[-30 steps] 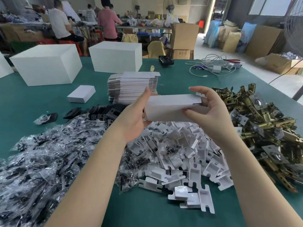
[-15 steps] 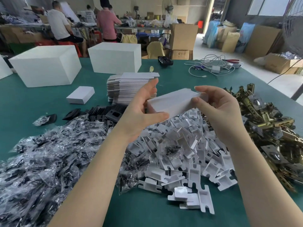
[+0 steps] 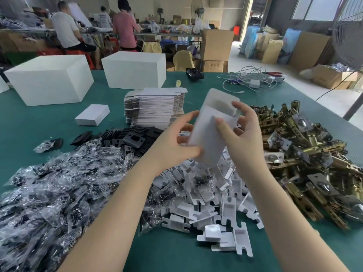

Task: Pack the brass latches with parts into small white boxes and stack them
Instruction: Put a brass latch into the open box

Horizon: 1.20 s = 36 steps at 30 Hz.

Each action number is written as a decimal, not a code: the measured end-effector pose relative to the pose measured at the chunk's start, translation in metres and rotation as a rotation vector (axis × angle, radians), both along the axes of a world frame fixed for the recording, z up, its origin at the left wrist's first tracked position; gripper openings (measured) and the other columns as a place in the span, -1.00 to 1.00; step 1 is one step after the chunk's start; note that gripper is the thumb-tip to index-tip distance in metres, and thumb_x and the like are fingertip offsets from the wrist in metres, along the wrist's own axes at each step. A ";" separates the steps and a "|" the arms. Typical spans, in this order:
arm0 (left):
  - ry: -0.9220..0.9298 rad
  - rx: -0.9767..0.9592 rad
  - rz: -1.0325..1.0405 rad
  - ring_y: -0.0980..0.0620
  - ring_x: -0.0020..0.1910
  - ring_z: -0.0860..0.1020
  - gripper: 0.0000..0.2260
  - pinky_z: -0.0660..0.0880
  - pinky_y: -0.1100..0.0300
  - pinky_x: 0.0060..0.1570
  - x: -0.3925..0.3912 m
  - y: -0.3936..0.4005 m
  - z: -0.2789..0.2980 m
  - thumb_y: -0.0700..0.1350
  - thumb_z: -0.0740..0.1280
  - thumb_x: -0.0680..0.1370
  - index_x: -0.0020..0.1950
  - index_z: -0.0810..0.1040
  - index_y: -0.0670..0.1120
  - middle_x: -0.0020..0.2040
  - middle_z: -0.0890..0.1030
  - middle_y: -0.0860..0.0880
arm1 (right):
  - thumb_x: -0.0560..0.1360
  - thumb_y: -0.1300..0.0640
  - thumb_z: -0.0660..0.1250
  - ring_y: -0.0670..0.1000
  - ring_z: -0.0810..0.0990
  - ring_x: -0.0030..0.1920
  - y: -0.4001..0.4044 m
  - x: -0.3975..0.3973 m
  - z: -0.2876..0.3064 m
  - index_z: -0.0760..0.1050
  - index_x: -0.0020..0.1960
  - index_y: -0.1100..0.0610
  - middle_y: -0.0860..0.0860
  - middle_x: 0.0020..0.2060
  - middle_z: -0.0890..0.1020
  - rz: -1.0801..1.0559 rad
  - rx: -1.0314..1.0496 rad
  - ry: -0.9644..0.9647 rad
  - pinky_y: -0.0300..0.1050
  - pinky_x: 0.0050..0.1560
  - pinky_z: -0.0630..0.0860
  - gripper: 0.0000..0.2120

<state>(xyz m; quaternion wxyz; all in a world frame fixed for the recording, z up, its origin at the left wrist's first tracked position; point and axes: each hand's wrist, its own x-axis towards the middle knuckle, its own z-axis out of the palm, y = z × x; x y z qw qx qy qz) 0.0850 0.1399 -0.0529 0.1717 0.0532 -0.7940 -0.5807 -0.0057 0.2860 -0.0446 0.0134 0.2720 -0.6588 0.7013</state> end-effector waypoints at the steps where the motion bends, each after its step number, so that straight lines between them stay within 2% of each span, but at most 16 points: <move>1: 0.007 -0.095 0.024 0.14 0.14 0.58 -0.27 0.61 0.27 -0.08 -0.001 0.000 0.000 -0.21 0.49 0.45 0.49 0.29 0.26 0.22 0.53 0.11 | 0.53 0.12 0.42 -0.14 0.63 -0.02 0.001 0.000 0.000 0.39 0.19 -0.21 -0.02 0.20 0.53 0.047 0.026 0.054 -0.12 -0.02 0.64 -0.64; 3: 0.092 -0.157 0.080 0.25 0.13 0.56 -0.28 0.55 0.37 -0.09 0.001 0.000 0.004 -0.13 0.45 0.52 0.52 0.19 0.33 0.23 0.49 0.22 | 0.54 0.16 0.40 -0.11 0.63 0.01 0.003 0.001 0.001 0.41 0.16 -0.24 -0.12 0.15 0.55 0.139 0.083 0.188 -0.13 -0.01 0.63 -0.64; 6: 0.219 -0.212 0.105 0.17 0.20 0.57 -0.24 0.56 0.31 0.05 0.006 -0.002 0.007 -0.17 0.40 0.56 0.41 0.09 0.54 0.38 0.39 0.22 | 0.58 0.18 0.33 -0.24 0.57 0.06 0.005 0.001 0.002 0.42 0.16 -0.24 -0.39 0.07 0.54 0.156 0.167 0.364 -0.32 0.03 0.54 -0.67; 8: 0.227 -0.279 0.098 0.11 0.21 0.58 -0.28 0.59 0.21 0.10 0.007 -0.003 0.006 -0.23 0.39 0.55 0.35 0.20 0.53 0.37 0.41 0.23 | 0.59 0.20 0.31 -0.27 0.56 0.07 0.005 0.000 0.003 0.46 0.16 -0.19 -0.46 0.01 0.54 0.131 0.177 0.393 -0.36 0.04 0.51 -0.71; 10: 0.236 -0.234 0.091 0.15 0.13 0.62 -0.40 0.60 0.26 0.01 0.005 -0.004 0.003 -0.25 0.41 0.53 0.23 0.35 0.45 0.23 0.50 0.30 | 0.58 0.21 0.34 -0.25 0.59 0.04 0.006 -0.001 0.000 0.49 0.13 -0.16 -0.36 -0.04 0.60 0.111 0.138 0.352 -0.35 0.02 0.52 -0.72; 13: 0.244 -0.137 0.121 0.12 0.05 0.66 -0.47 0.58 0.30 -0.07 0.002 -0.005 -0.003 -0.28 0.46 0.49 0.11 0.44 0.36 0.17 0.58 0.14 | 0.52 0.22 0.42 -0.17 0.64 -0.06 0.007 -0.002 -0.005 0.53 0.06 -0.13 -0.19 -0.10 0.63 0.083 0.055 0.263 -0.34 -0.04 0.52 -0.73; 16: 0.268 -0.050 0.160 0.09 -0.03 0.69 -0.47 0.55 0.34 -0.17 0.000 -0.006 -0.008 -0.31 0.53 0.43 -0.02 0.49 0.35 0.08 0.65 0.07 | 0.42 0.22 0.50 -0.19 0.63 -0.21 0.006 -0.004 -0.007 0.58 -0.01 -0.04 -0.19 -0.29 0.65 0.083 -0.032 0.148 -0.33 -0.12 0.53 -0.77; 18: 0.280 -0.007 0.196 0.10 -0.06 0.70 -0.46 0.56 0.34 -0.18 -0.001 -0.007 -0.010 -0.30 0.57 0.38 -0.05 0.53 0.36 0.02 0.69 0.06 | 0.35 0.13 0.52 -0.19 0.60 -0.28 0.004 -0.005 -0.011 0.61 -0.06 0.00 -0.18 -0.35 0.65 0.070 -0.078 0.078 -0.31 -0.15 0.53 -0.81; 22: 0.300 0.074 0.303 0.13 -0.09 0.70 -0.58 0.55 0.32 -0.17 -0.004 -0.009 -0.018 -0.16 0.66 0.27 -0.09 0.63 0.28 -0.07 0.73 0.09 | 0.26 0.04 0.51 -0.11 0.64 -0.18 0.000 -0.003 -0.019 0.64 -0.08 0.05 -0.07 -0.27 0.71 0.066 -0.197 -0.125 -0.11 -0.01 0.62 -0.75; 26: 0.291 0.130 0.353 0.13 -0.10 0.69 -0.59 0.59 0.26 -0.10 -0.005 -0.010 -0.021 -0.19 0.66 0.27 -0.16 0.64 0.29 -0.09 0.73 0.09 | 0.30 0.00 0.47 -0.10 0.67 -0.09 -0.003 0.001 -0.019 0.64 -0.01 0.04 -0.06 -0.16 0.73 0.127 -0.203 -0.225 -0.14 0.04 0.60 -0.72; 28: 0.260 0.122 0.324 0.20 -0.21 0.66 -0.60 0.54 0.35 -0.26 -0.003 -0.014 -0.017 -0.18 0.66 0.28 -0.18 0.62 0.29 -0.14 0.72 0.12 | 0.38 -0.03 0.43 -0.09 0.67 -0.08 0.002 -0.003 -0.015 0.61 0.05 -0.01 -0.07 -0.13 0.73 0.155 -0.137 -0.180 -0.13 0.02 0.62 -0.74; 29: 0.245 0.114 0.307 0.22 -0.25 0.65 -0.61 0.51 0.38 -0.30 -0.002 -0.014 -0.015 -0.17 0.65 0.29 -0.17 0.61 0.28 -0.15 0.72 0.13 | 0.43 -0.03 0.41 -0.14 0.66 -0.10 0.006 -0.008 -0.011 0.59 0.08 -0.05 -0.09 -0.12 0.72 0.112 -0.087 -0.132 -0.19 -0.03 0.62 -0.77; 31: 0.228 0.095 0.285 0.22 -0.22 0.66 -0.61 0.50 0.40 -0.29 0.000 -0.014 -0.012 -0.17 0.65 0.31 -0.16 0.58 0.27 -0.15 0.71 0.15 | 0.53 0.02 0.37 -0.24 0.63 -0.19 0.021 -0.026 -0.002 0.57 0.17 -0.03 -0.11 -0.11 0.69 -0.121 0.077 0.003 -0.34 -0.18 0.58 -0.78; 33: 0.213 0.075 0.272 0.18 -0.15 0.68 -0.61 0.51 0.39 -0.26 0.000 -0.012 -0.011 -0.17 0.63 0.33 -0.16 0.57 0.27 -0.12 0.70 0.13 | 0.57 0.05 0.33 -0.16 0.59 -0.29 0.042 -0.053 0.007 0.56 0.24 0.02 -0.13 -0.07 0.65 -0.354 0.388 0.165 -0.30 -0.31 0.55 -0.75; 35: 0.200 0.057 0.253 0.13 -0.10 0.70 -0.61 0.53 0.36 -0.23 0.000 -0.012 -0.009 -0.17 0.62 0.34 -0.13 0.56 0.28 -0.08 0.70 0.08 | 0.57 0.05 0.31 -0.04 0.58 -0.29 0.061 -0.084 0.014 0.57 0.26 0.00 -0.09 0.00 0.65 -0.457 0.789 0.280 -0.10 -0.25 0.59 -0.73; 36: 0.193 0.050 0.245 0.11 -0.10 0.70 -0.60 0.53 0.35 -0.23 0.000 -0.012 -0.007 -0.18 0.62 0.35 -0.11 0.55 0.28 -0.06 0.70 0.05 | 0.57 0.03 0.32 0.02 0.61 -0.19 0.067 -0.097 0.016 0.59 0.24 -0.01 -0.04 0.03 0.67 -0.465 0.980 0.309 -0.02 -0.15 0.61 -0.74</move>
